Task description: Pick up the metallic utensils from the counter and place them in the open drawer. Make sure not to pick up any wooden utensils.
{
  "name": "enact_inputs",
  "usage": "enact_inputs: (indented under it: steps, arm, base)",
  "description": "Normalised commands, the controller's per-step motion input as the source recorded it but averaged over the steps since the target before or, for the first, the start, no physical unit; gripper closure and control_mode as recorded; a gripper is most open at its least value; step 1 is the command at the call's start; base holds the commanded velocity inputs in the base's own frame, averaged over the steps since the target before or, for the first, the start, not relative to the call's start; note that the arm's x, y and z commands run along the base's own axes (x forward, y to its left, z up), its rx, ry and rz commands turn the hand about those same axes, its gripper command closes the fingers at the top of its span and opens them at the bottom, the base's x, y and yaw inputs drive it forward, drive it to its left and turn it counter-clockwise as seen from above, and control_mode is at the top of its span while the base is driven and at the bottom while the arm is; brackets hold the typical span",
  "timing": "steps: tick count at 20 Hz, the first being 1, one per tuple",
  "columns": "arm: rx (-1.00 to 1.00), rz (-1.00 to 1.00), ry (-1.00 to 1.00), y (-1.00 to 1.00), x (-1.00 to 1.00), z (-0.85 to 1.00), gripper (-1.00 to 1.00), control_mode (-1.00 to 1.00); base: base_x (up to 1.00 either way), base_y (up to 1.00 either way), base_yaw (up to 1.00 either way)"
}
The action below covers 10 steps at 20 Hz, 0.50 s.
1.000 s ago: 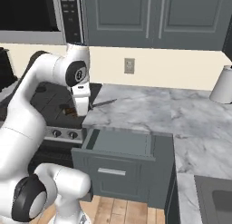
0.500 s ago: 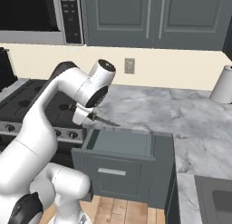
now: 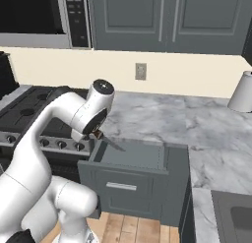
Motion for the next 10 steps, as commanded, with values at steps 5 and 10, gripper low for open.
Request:
enact_inputs:
  steps: [5,10]
  arm:
    - [0.0,0.0,0.05,-0.16,0.03,-0.13,1.0,-1.0]
    - [0.0,0.0,0.04,-0.15,0.09,-0.14,1.0,-1.0]
  base:
    - [0.0,0.0,0.0]
    - [0.0,0.0,0.0]
